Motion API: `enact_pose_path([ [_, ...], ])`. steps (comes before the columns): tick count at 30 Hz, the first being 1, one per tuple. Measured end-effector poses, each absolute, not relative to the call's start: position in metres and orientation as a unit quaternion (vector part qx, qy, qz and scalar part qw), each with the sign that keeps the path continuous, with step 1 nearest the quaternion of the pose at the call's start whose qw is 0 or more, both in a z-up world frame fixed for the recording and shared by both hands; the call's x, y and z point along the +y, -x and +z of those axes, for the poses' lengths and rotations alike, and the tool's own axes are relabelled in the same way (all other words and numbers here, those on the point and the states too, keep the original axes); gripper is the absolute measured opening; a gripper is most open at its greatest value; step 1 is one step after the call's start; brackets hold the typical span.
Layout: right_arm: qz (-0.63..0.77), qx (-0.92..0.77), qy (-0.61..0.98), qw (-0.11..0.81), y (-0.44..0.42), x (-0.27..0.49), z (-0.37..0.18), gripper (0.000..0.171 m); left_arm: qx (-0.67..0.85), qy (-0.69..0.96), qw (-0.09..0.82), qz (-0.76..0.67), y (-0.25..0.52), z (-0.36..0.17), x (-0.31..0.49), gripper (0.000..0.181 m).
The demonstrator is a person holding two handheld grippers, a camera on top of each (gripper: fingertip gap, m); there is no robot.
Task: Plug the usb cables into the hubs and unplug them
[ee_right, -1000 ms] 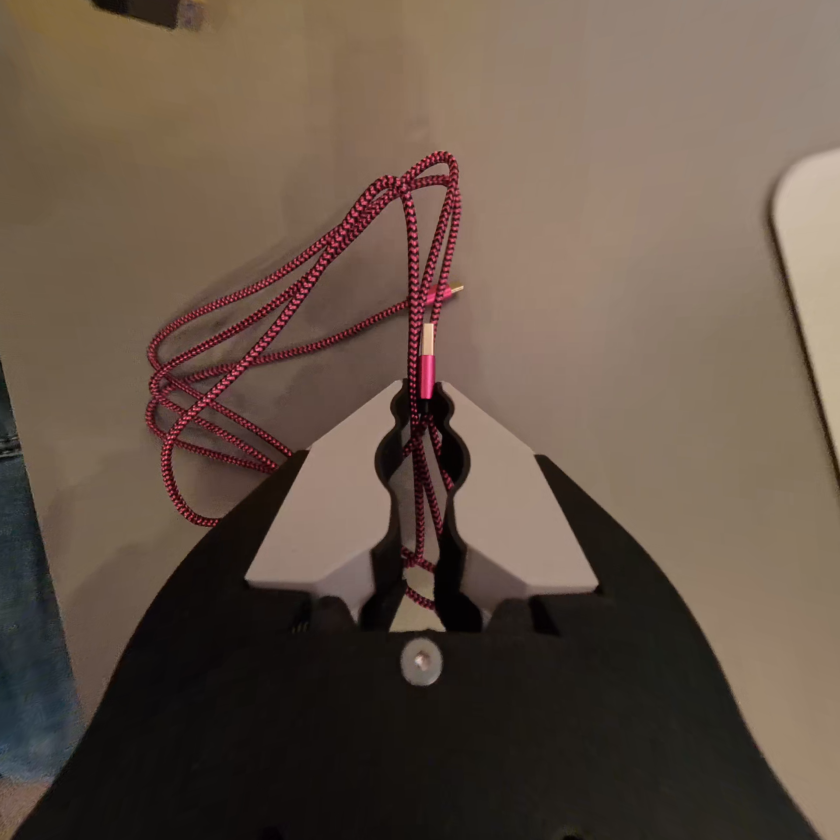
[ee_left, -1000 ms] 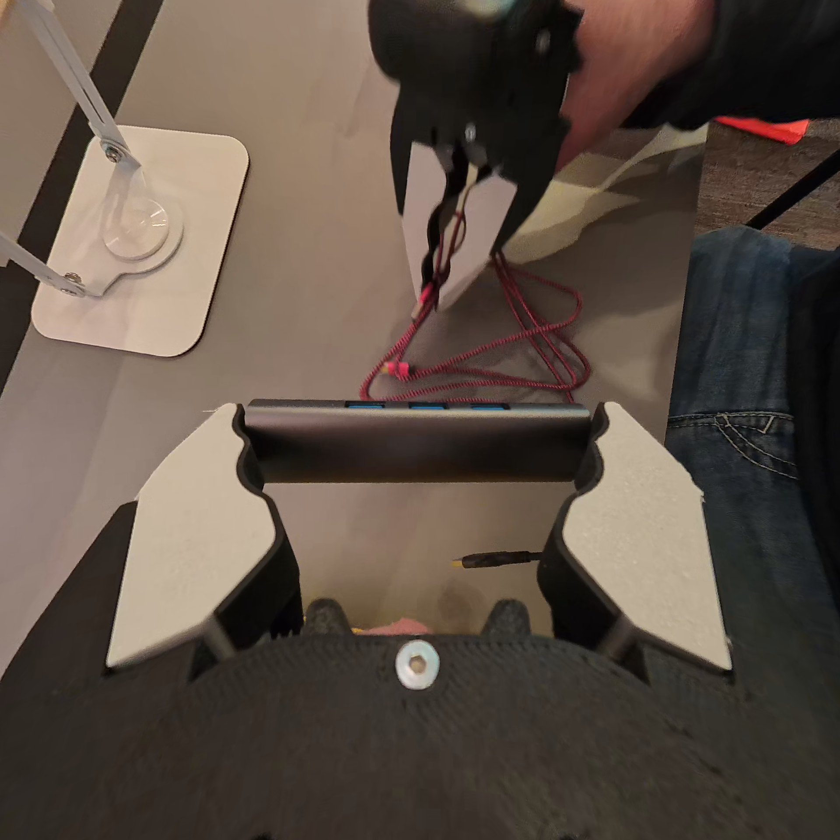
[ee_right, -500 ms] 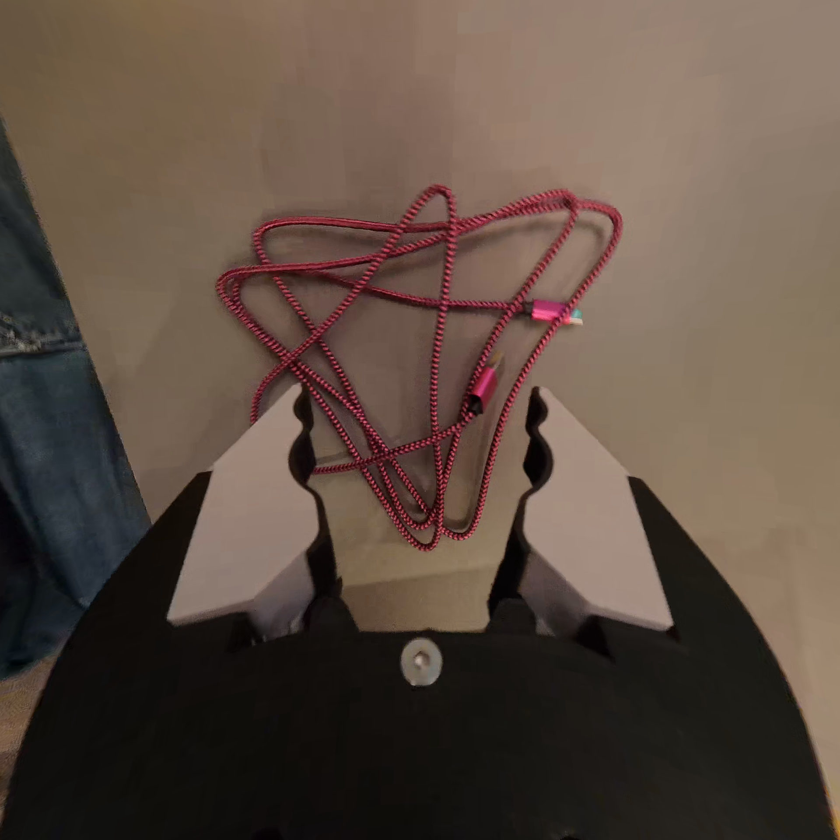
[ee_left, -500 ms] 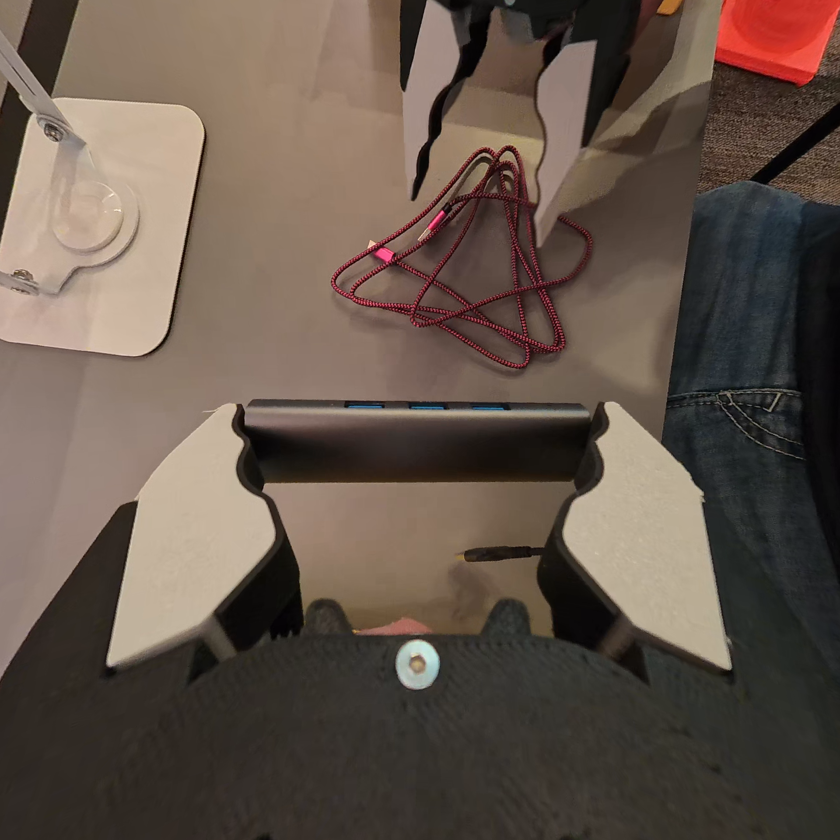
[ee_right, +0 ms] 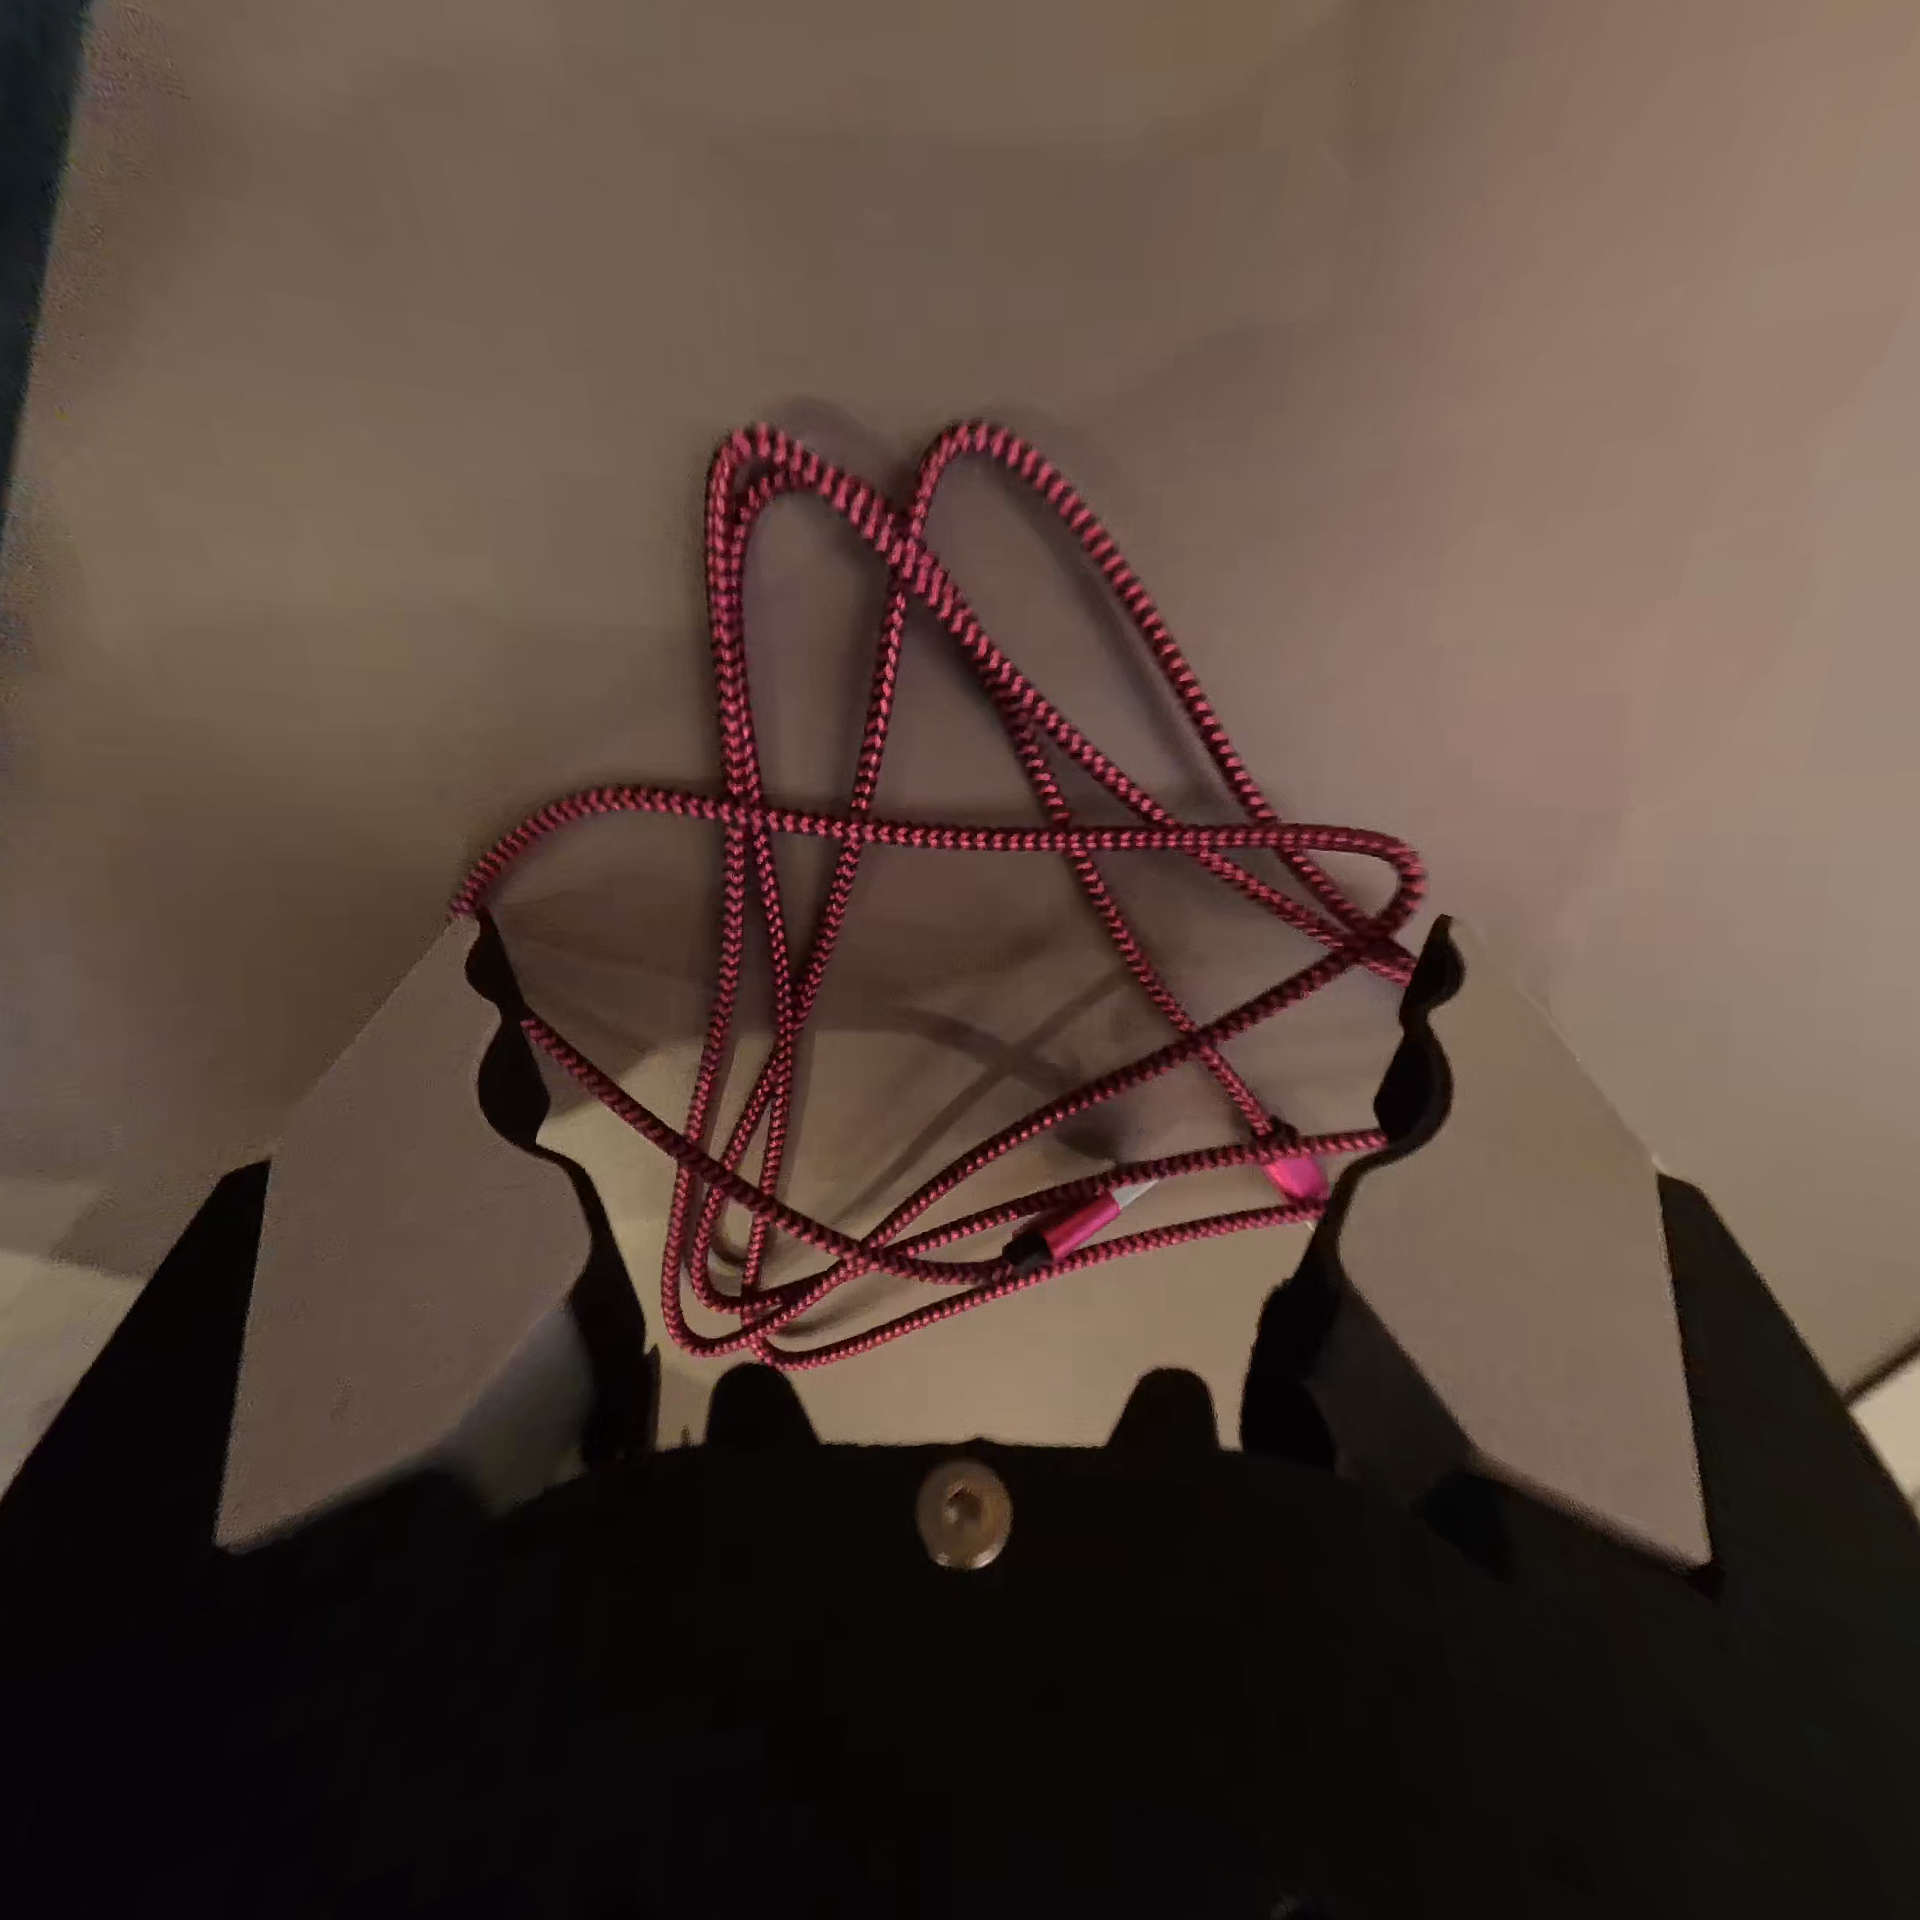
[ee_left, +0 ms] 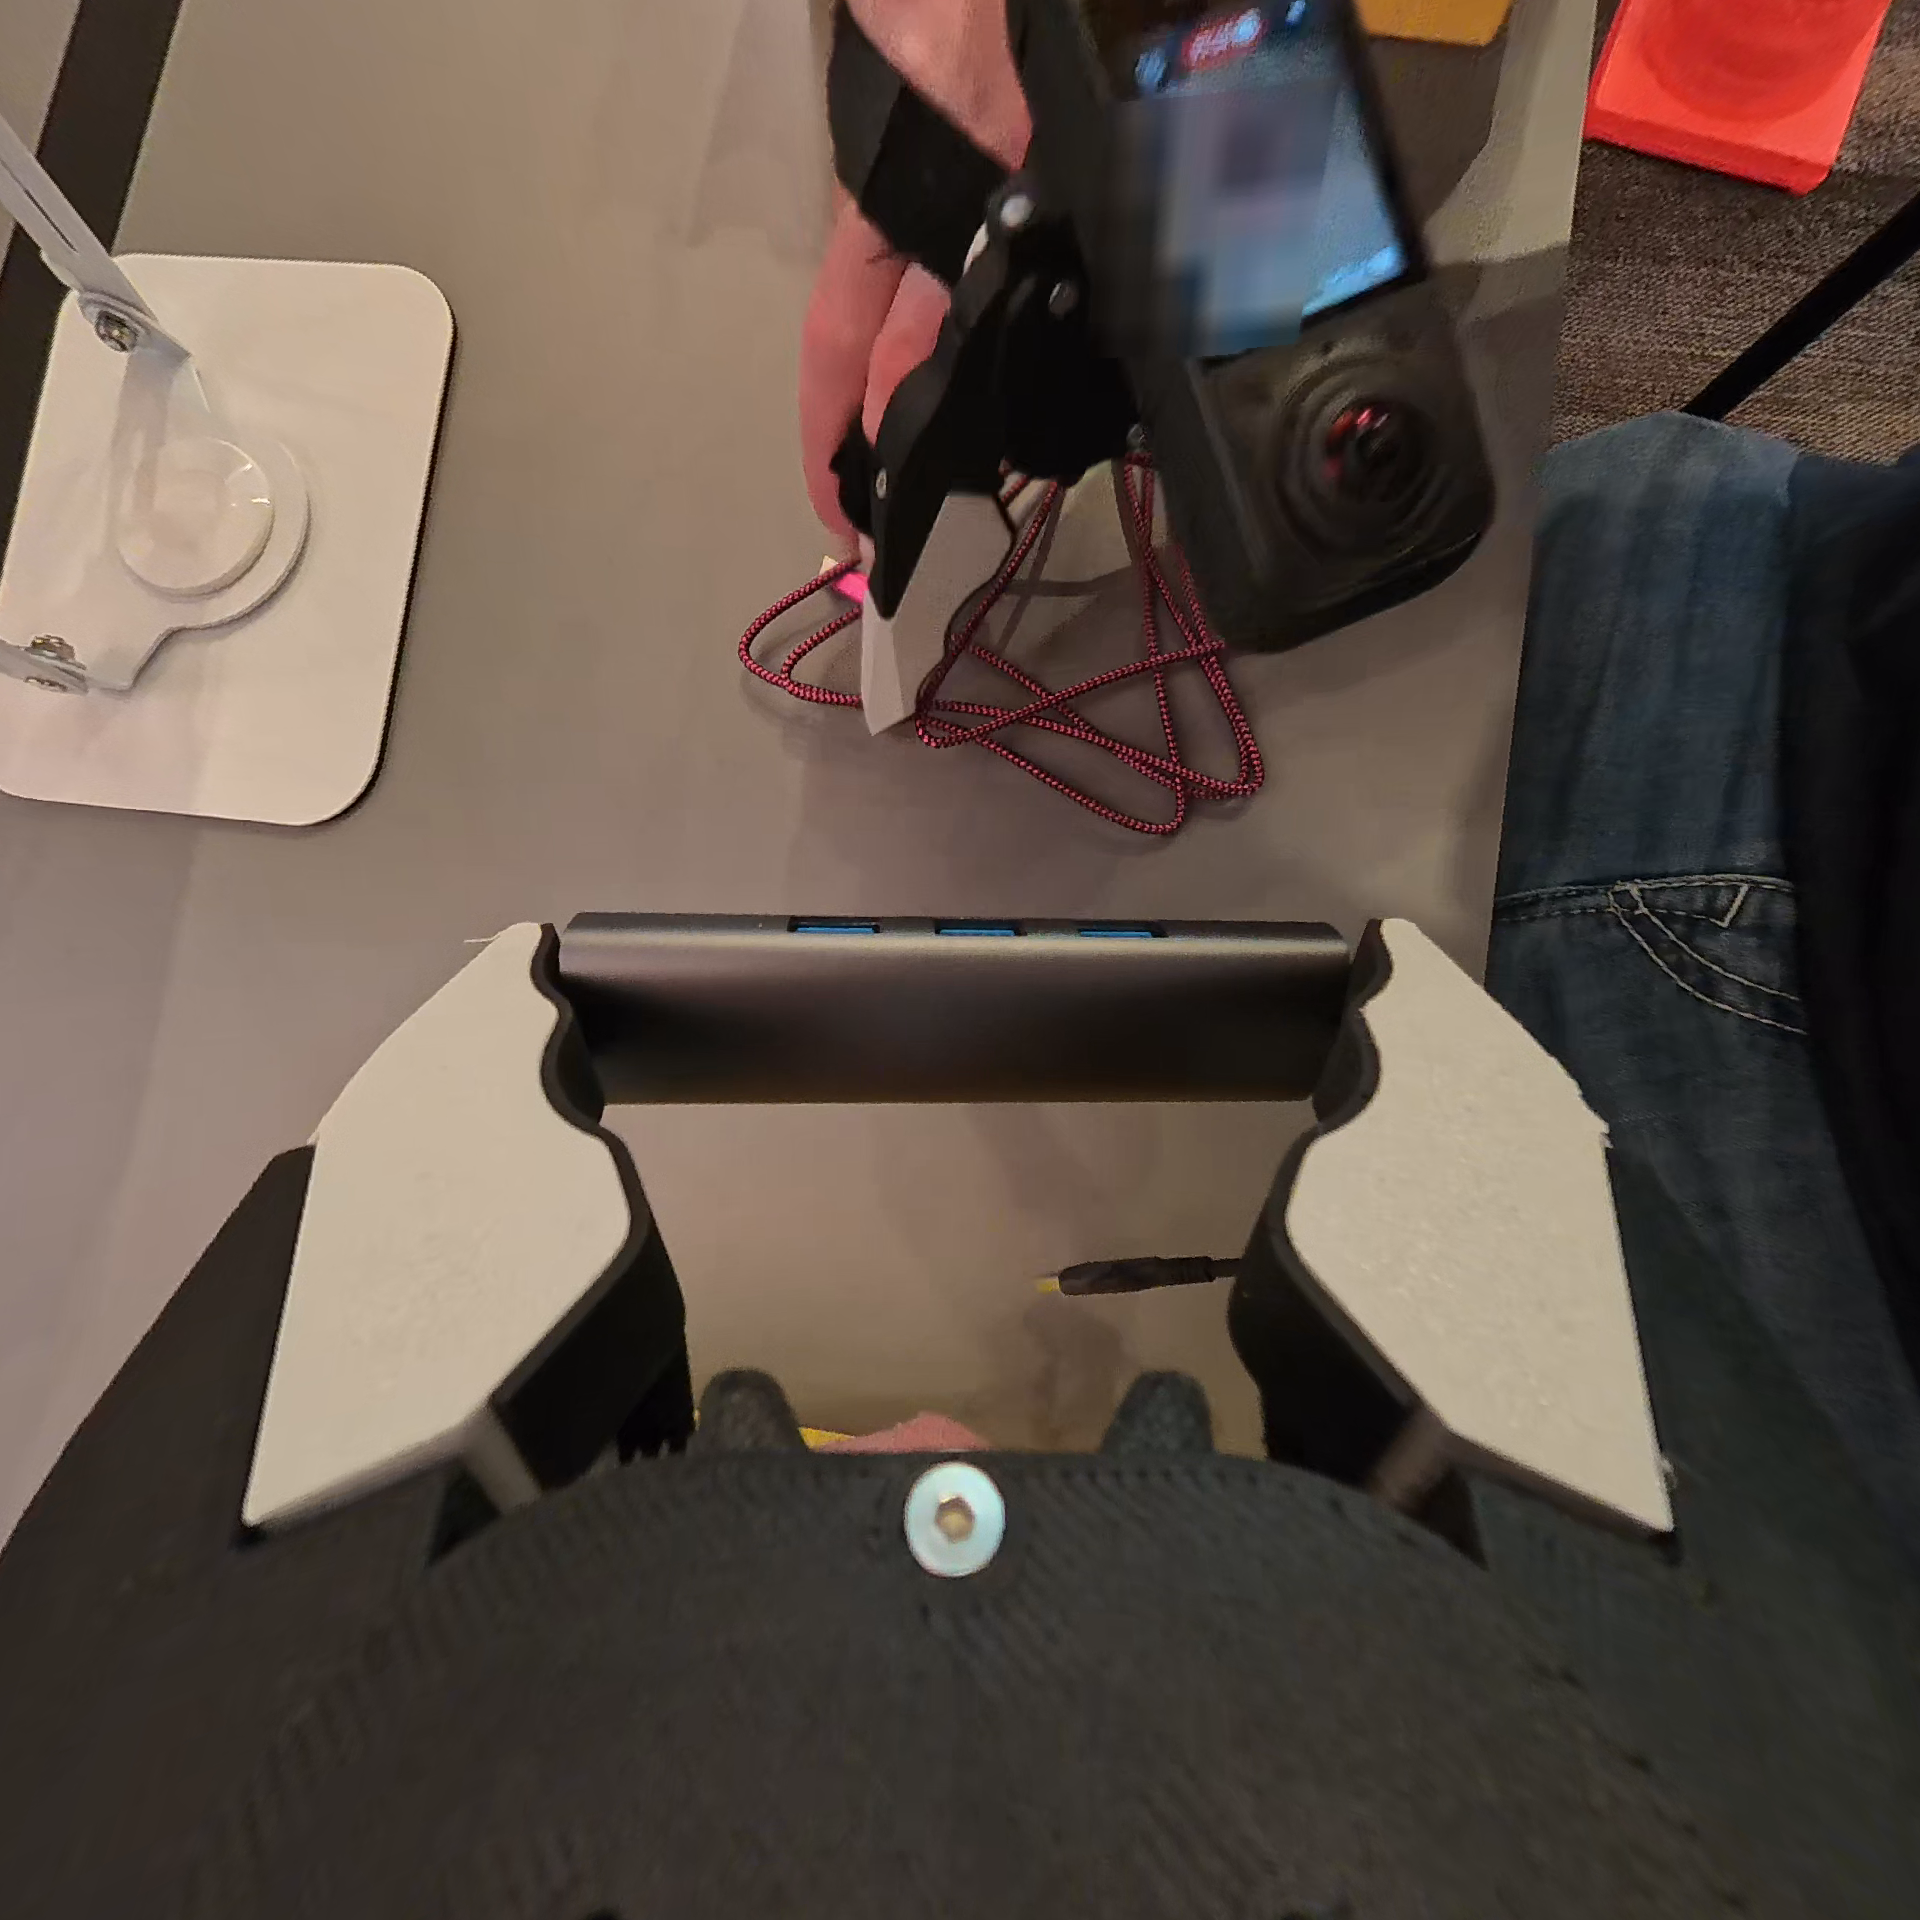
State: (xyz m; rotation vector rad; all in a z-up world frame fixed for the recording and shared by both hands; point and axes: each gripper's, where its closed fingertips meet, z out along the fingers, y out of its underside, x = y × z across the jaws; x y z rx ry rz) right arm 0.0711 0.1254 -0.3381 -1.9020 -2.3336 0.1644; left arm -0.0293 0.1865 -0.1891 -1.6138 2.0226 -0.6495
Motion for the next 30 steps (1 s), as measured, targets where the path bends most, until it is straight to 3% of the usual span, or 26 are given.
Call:
enact_pose_path([
  [7,0.071,-0.783,0.616,0.05,-0.08,0.133,-0.339,0.14,0.737,0.588,0.234,-0.237,0.034,-0.189,0.187,0.133],
  [12,0.072,-0.779,0.621,0.051,-0.091,0.137,-0.329,0.078,0.738,0.588,0.231,-0.237,0.034,-0.191,0.187,0.133],
  [19,0.079,-0.74,0.666,0.058,-0.1,0.134,-0.326,0.01,0.742,0.586,0.224,-0.234,0.029,-0.196,0.183,0.133],
  [30,0.109,-0.666,0.728,0.123,-0.103,0.136,-0.298,0.003,0.746,0.583,0.221,-0.234,0.023,-0.2,0.178,0.133],
])
